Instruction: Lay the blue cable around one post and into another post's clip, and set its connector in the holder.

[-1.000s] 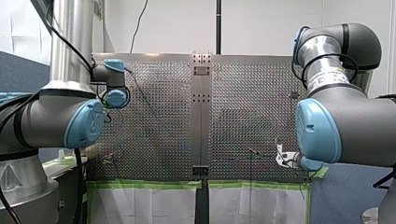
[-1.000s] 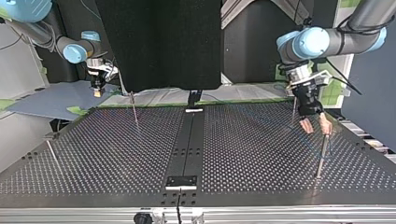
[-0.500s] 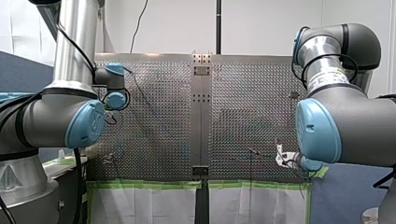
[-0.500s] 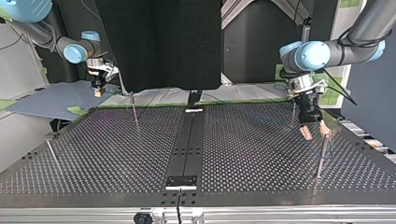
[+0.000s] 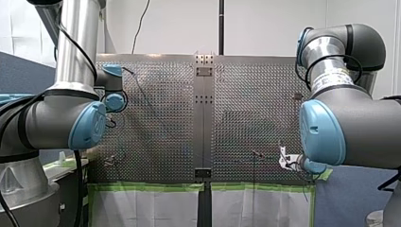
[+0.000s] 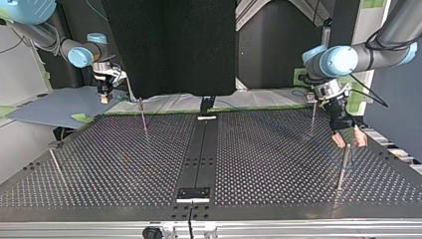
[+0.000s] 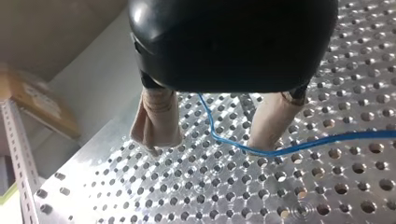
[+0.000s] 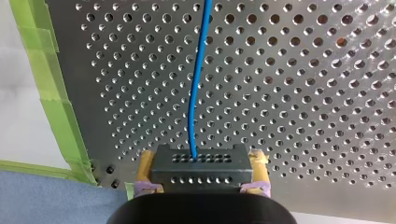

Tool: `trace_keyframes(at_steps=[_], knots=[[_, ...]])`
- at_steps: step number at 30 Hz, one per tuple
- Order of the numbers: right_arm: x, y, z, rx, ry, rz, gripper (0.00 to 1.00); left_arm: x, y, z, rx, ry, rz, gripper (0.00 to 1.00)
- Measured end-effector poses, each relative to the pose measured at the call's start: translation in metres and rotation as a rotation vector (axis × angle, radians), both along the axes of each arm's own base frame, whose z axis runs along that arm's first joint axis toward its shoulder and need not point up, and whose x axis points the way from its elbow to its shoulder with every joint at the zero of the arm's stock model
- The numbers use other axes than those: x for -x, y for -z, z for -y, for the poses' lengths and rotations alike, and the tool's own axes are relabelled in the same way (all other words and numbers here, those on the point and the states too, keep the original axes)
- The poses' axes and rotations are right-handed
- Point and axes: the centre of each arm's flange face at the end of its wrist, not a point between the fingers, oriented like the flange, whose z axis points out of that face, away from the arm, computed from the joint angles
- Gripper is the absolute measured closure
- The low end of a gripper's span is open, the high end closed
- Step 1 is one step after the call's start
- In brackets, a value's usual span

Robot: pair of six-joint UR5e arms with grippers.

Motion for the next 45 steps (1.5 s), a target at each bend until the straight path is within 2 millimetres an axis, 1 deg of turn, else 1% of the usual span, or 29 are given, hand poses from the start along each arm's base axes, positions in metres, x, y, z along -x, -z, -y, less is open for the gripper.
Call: trace_keyframes(at_steps=[6,9,16,20,22,28,45], knots=[[-0.001,0.000,0.000,0.000,-0.001,0.000,1.00,-0.006,-0.006,0.001,0.052,0.020,0.017,0.00],[-0.001,0.000,0.000,-0.001,-0.002,0.001,1.00,-0.013,-0.005,0.002,0.067,0.036,0.005,0.00],[-0.003,0.000,0.000,-0.001,-0.004,0.000,1.00,-0.030,0.013,0.006,0.050,0.041,-0.072,0.00],[-0.003,0.000,-0.001,-0.002,-0.005,0.000,1.00,-0.036,0.028,0.007,0.031,0.025,-0.129,0.00],[-0.003,0.000,-0.001,-0.003,-0.005,0.000,1.00,-0.039,0.030,0.006,0.021,0.011,-0.147,0.00],[-0.003,0.000,-0.001,-0.002,-0.006,0.000,1.00,-0.047,0.024,0.005,0.008,-0.001,-0.157,0.00],[-0.005,0.001,-0.001,0.000,-0.007,0.003,1.00,-0.050,0.019,0.004,0.015,-0.004,-0.137,0.00]])
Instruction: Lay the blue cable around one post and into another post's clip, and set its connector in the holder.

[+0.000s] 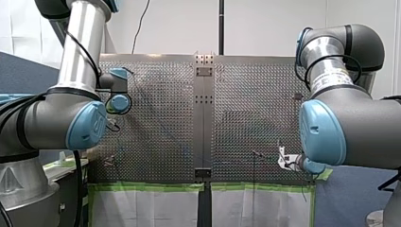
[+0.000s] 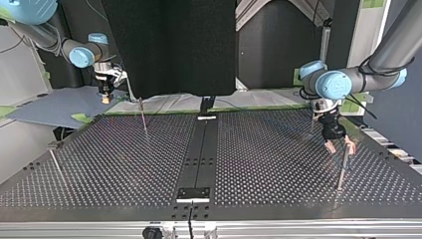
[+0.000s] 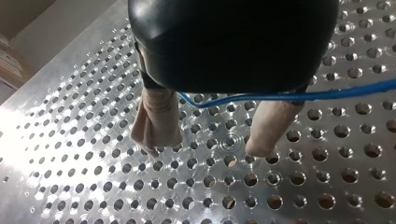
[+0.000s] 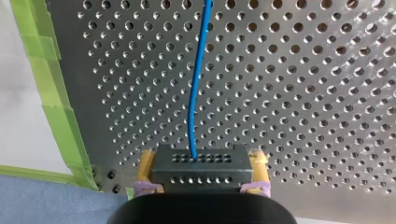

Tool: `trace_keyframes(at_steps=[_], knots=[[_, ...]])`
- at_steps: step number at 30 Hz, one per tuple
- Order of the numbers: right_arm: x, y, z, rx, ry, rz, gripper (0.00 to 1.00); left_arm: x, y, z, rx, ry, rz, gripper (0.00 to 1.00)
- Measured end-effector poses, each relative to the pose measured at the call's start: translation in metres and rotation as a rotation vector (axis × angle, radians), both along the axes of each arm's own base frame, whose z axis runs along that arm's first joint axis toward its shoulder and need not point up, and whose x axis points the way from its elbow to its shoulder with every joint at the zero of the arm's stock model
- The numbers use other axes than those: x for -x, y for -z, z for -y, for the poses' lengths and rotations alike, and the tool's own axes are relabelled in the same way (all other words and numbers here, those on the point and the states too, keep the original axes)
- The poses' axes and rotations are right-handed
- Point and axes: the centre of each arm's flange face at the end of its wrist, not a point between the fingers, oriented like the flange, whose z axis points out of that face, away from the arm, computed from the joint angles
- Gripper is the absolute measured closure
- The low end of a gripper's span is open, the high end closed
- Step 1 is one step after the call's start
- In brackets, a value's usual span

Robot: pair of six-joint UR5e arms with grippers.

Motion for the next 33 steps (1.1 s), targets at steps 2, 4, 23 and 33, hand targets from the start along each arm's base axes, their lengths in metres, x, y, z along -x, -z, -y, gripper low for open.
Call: trace_keyframes(at_steps=[2,4,23,33], knots=[[0.000,0.000,0.000,0.000,0.000,-0.001,1.00,0.000,0.000,0.000,0.000,-0.001,0.000,0.00],[0.003,-0.003,0.001,0.001,0.010,-0.004,1.00,0.000,0.000,0.000,-0.001,-0.001,0.000,0.00],[0.005,-0.092,0.008,-0.007,0.125,0.066,1.00,0.000,0.000,0.005,-0.007,0.006,-0.003,0.00],[0.001,-0.150,0.002,-0.011,0.178,0.095,1.00,0.001,0.000,0.008,-0.007,0.011,-0.003,0.00]])
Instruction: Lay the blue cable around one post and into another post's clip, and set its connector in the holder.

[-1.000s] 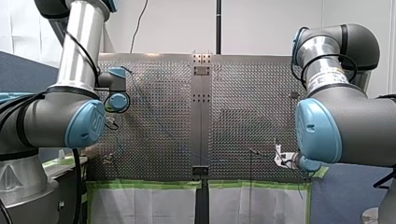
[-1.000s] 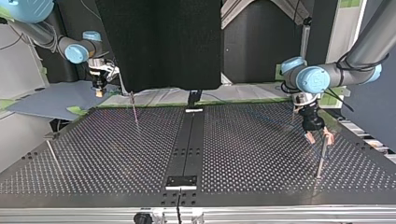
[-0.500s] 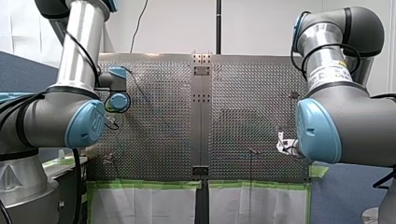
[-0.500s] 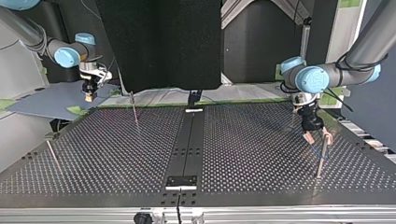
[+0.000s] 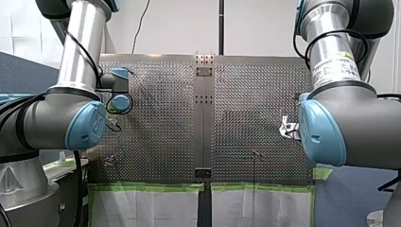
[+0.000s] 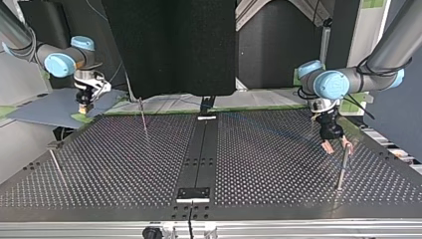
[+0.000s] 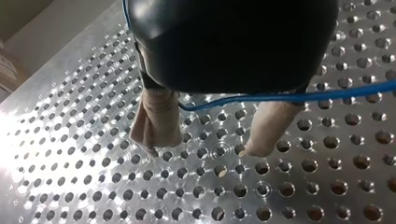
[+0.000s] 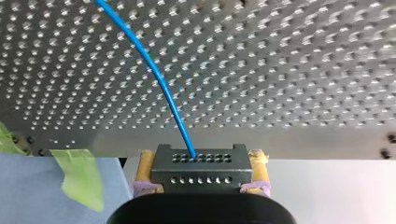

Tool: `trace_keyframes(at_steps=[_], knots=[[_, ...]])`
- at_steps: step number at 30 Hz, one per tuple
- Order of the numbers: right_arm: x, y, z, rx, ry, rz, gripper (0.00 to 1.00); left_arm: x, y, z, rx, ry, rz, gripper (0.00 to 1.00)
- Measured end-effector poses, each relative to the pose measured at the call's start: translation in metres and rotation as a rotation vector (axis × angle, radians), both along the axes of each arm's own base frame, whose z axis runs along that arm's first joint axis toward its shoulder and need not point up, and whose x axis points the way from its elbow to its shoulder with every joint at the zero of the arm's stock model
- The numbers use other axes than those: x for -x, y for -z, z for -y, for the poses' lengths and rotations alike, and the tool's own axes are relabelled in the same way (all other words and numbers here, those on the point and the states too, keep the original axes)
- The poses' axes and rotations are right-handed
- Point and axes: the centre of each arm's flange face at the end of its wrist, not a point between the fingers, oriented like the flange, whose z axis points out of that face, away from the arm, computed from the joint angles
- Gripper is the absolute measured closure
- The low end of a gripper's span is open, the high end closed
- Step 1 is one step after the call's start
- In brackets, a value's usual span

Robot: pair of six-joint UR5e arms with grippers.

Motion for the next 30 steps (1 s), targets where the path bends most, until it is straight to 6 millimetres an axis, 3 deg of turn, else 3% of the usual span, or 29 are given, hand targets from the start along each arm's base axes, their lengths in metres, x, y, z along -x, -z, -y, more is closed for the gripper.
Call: trace_keyframes(at_steps=[16,30], knots=[[-0.024,-0.091,-0.024,0.009,-0.107,-0.011,1.00,0.000,0.000,0.003,0.001,0.004,-0.001,0.00],[-0.021,-0.176,-0.034,0.145,-0.118,0.020,1.00,0.000,0.000,0.003,0.001,0.005,0.000,0.00]])
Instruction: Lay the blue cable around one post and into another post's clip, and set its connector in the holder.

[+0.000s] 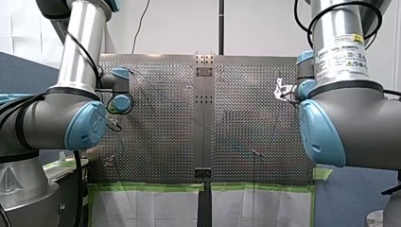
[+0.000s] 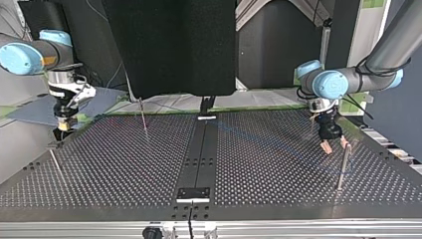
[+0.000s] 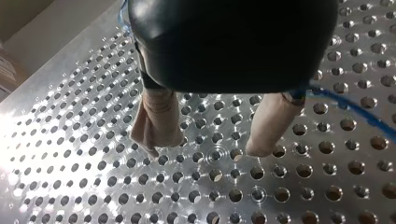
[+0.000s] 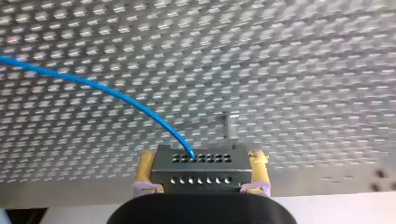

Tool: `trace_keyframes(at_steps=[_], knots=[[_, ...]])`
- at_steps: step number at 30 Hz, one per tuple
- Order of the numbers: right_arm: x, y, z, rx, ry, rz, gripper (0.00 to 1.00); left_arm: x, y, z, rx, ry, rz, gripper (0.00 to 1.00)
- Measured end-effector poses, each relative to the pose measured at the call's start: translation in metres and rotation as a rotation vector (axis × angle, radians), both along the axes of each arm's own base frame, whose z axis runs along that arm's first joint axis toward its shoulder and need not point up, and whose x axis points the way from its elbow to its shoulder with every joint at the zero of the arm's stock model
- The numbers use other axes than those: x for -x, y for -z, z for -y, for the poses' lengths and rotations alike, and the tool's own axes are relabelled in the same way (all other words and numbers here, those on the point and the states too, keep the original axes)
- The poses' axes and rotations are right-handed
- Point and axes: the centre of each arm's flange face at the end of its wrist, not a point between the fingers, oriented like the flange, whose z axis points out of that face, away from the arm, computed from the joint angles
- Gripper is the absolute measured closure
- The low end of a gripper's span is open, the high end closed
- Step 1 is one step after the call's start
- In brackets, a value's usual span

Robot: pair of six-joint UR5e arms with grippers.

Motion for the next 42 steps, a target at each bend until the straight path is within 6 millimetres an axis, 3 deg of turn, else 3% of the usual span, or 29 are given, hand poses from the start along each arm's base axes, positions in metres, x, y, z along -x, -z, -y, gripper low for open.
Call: trace_keyframes(at_steps=[6,9,22,33,42], knots=[[0.004,-0.036,-0.005,0.075,0.003,0.007,1.00,0.000,0.000,0.000,0.001,0.000,0.000,0.00],[0.004,-0.045,-0.007,0.096,0.004,0.008,1.00,0.000,0.000,0.000,0.001,0.001,0.001,0.00],[0.013,-0.016,0.010,0.090,0.011,0.015,1.00,0.000,0.000,0.000,0.000,0.001,-0.002,0.00],[0.022,-0.014,0.019,0.112,-0.004,0.015,1.00,0.000,0.000,0.001,0.000,0.003,0.000,0.00],[0.031,0.001,0.033,0.060,-0.018,-0.011,1.00,0.000,0.000,0.003,-0.002,0.005,-0.002,0.00]])
